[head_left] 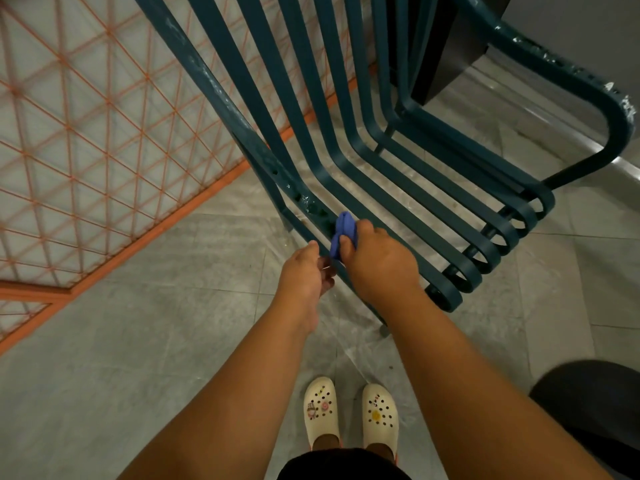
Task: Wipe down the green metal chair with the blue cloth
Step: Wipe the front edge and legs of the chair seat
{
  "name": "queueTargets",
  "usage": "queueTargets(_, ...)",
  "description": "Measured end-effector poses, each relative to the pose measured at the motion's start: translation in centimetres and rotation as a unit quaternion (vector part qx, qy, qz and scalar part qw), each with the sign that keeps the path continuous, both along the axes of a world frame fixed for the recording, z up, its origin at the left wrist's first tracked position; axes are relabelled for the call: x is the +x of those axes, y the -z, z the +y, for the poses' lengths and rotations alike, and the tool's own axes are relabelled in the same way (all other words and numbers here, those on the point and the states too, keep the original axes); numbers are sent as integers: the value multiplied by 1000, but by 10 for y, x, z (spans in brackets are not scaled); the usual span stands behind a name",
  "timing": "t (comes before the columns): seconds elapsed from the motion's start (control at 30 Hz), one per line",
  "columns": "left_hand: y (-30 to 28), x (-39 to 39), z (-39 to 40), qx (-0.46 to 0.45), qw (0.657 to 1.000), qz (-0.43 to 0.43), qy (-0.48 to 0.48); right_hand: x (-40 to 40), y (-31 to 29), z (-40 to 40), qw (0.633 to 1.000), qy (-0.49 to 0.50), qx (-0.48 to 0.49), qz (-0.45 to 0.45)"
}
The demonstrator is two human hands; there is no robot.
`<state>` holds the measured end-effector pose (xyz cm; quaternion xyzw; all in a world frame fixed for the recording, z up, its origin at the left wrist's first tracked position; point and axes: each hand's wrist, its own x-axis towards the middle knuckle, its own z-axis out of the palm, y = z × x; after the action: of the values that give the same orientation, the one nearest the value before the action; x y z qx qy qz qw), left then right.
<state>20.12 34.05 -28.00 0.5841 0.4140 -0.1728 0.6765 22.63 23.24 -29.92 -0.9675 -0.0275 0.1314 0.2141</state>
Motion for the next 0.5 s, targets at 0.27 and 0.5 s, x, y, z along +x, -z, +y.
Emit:
queueTargets(0.27,0,-5,6,-10,1000,7,-15,-26,15,-18,969,-216,-48,-107)
queueTargets(0.5,-4,-5,15,-9,999,11,-47,-6,-1,13,992,-98,-69,-43)
